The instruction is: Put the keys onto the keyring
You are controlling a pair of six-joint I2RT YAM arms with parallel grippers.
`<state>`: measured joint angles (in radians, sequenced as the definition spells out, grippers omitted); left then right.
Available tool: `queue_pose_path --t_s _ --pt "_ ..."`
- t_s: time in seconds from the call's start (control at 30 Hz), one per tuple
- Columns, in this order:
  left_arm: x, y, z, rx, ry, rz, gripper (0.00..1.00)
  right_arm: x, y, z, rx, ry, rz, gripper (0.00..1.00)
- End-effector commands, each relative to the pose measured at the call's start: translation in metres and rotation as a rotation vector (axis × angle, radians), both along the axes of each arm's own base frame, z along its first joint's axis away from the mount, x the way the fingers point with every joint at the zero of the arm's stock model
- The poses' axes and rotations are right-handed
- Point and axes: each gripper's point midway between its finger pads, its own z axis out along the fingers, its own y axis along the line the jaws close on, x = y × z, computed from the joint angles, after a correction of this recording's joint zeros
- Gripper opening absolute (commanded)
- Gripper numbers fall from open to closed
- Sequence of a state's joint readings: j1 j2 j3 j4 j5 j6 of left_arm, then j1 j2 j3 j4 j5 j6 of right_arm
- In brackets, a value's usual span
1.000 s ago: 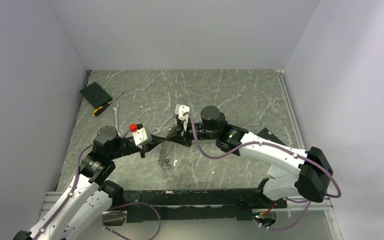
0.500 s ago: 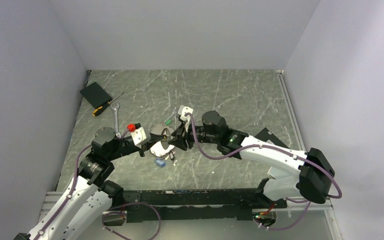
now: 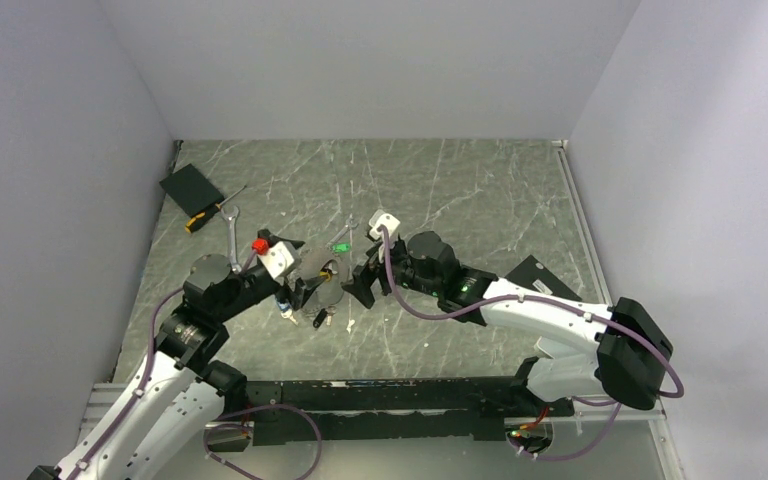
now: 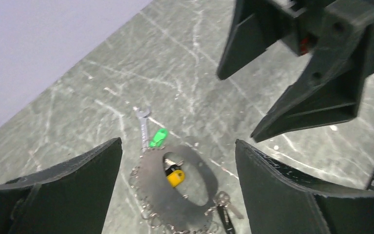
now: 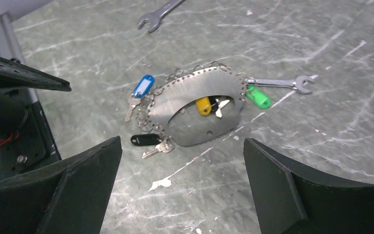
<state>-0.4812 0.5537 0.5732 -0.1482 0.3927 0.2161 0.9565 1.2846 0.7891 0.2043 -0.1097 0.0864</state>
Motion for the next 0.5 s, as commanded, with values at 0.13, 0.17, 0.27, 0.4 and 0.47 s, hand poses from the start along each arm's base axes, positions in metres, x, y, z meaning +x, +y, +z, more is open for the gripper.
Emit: queue_pose_path --t_s 0.13,0.17,0.27,0.4,0.47 --pt "0.043 0.044 0.008 0.001 0.018 0.354 0.96 0.028 -0.027 0.031 0.134 -0.047 -0.259 1.0" --pt "0.047 0.05 0.007 0.002 0.024 0.392 0.96 0.03 -0.033 0.03 0.141 -0.055 -0.288 1.0" --pt "0.055 0.067 0.002 0.012 0.042 0.499 0.96 0.036 -0.049 0.032 0.181 -0.086 -0.371 1.0" --pt "0.06 0.087 0.0 0.033 0.042 0.613 0.97 0.047 -0.059 0.037 0.209 -0.112 -0.456 1.0" --pt "0.061 0.094 0.001 0.039 0.03 0.648 0.97 0.05 -0.055 0.04 0.19 -0.107 -0.461 1.0"
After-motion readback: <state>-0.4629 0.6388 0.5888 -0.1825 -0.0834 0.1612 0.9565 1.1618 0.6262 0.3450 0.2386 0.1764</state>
